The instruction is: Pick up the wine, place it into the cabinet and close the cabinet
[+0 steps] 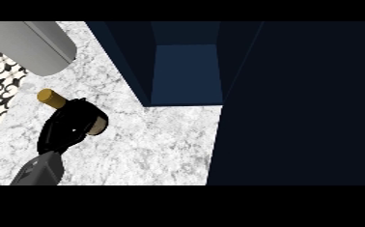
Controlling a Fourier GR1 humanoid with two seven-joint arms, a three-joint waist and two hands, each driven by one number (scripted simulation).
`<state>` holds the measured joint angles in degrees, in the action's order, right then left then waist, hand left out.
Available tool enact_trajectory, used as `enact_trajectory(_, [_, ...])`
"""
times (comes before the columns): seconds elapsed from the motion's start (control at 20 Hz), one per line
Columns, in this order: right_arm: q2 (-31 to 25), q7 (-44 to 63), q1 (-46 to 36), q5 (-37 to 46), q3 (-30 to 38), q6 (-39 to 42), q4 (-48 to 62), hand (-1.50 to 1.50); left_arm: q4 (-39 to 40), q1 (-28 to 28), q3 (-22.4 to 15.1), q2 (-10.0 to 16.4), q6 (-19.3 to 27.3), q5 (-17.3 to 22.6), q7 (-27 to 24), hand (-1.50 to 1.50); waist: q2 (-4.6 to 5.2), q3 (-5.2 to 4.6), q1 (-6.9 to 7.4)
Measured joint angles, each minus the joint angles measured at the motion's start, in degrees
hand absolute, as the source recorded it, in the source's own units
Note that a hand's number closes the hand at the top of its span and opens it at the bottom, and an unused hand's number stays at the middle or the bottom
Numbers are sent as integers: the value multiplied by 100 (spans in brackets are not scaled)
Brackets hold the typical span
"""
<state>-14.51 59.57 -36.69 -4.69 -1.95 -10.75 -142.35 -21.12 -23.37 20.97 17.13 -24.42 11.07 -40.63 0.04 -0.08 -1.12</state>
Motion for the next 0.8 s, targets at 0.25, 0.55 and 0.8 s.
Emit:
enact_trajectory(0.25, [50,-119,98,8,-48,6,23,-150,-68,-110,-300,74,226,-384,-419,150,-5,17,-12])
enact_trajectory(0.55, [-28,-79,1,-2,59,17,54,-150,-543,-91,-748,-429,1023,-854,-952,150,-44,43,42])
enact_trajectory(0.8, [-18,-141,184,-25,61,57,64,-150,-1235,192,-1020,-921,1627,-1061,-1126,150,-69,69,121])
